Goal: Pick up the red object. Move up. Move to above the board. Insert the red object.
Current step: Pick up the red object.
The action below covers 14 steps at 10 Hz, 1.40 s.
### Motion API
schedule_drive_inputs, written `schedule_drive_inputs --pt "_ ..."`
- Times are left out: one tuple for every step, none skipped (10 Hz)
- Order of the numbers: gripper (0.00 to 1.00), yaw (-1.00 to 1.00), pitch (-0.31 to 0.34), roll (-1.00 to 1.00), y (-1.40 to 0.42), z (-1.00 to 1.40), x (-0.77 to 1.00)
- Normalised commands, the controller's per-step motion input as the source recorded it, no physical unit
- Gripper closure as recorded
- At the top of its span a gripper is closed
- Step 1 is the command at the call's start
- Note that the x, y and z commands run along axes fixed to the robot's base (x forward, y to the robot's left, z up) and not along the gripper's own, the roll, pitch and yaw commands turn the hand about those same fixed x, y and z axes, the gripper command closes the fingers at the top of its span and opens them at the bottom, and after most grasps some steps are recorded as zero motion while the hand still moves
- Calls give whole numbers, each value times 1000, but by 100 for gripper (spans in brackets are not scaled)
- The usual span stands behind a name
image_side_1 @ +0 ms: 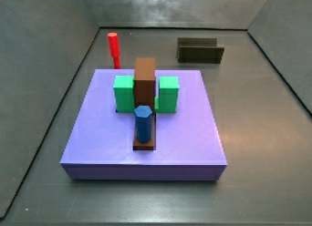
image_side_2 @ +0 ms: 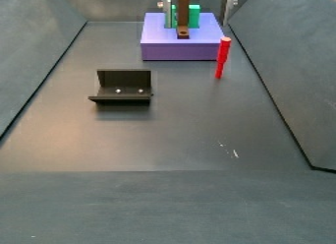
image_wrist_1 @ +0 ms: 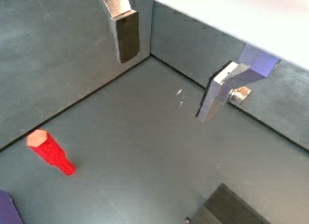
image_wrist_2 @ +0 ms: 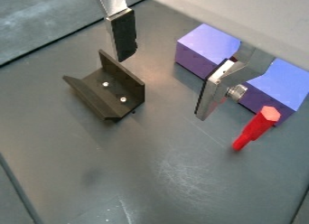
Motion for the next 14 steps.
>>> schedule_drive_inputs --pt "0 -31 -81 123 -357 -183 -111" --pt "0 0 -94 124 -529 -149 -211" --pt "0 0 -90 157 -751 -94 -297" --pt "0 0 -137 217 -806 -106 -494" --pt "0 0 -170 230 -791 -134 -597" --pt "0 -71 -197 219 -620 -189 -543" --pt "0 -109 -201 201 -589 -226 -529" --pt "0 -106 -203 161 -486 -220 -563" --pt "0 -91 -177 126 -371 -214 -509" --pt "0 -63 -130 0 -97 -269 -403" --pt "0 -20 -39 -30 -49 -254 -100" --pt "0 -29 -23 -37 -80 -303 -11" --pt "0 -26 -26 -21 -129 -306 -11" --pt "0 -34 -34 -7 -131 -291 -20"
